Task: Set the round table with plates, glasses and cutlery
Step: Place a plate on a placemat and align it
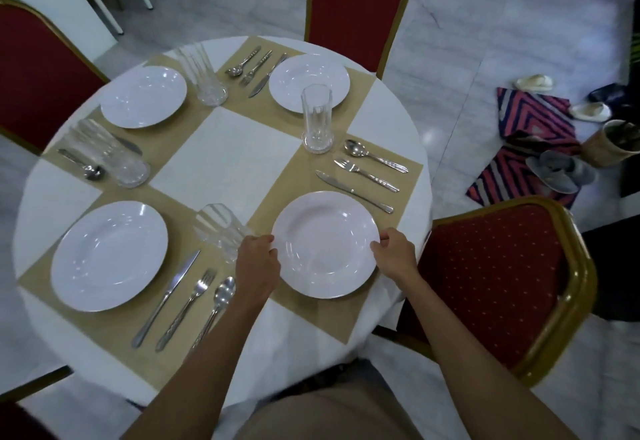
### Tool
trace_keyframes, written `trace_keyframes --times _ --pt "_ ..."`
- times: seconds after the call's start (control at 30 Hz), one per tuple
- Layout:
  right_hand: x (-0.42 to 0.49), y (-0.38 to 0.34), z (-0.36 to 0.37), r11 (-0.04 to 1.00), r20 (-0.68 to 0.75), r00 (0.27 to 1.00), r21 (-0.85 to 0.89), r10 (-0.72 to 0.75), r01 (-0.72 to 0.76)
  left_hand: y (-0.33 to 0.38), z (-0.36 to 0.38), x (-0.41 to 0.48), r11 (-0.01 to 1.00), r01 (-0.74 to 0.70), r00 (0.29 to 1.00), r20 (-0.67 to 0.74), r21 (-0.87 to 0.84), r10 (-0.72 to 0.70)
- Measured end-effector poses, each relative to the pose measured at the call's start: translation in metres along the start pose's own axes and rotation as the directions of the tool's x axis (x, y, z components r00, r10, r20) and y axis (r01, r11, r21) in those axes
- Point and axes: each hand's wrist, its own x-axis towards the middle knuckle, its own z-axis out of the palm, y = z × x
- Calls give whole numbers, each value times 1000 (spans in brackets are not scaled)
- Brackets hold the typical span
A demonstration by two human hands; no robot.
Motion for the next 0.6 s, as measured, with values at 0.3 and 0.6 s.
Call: trace_keyframes --times 0.3,0.6 --pt "9 -7 1 999 -68 997 21 48 -46 10 4 10 1000 -15 997 78 7 14" --pt "21 -10 -2 999 -73 996 -11 46 -47 6 9 18 999 10 993 116 -32 -6"
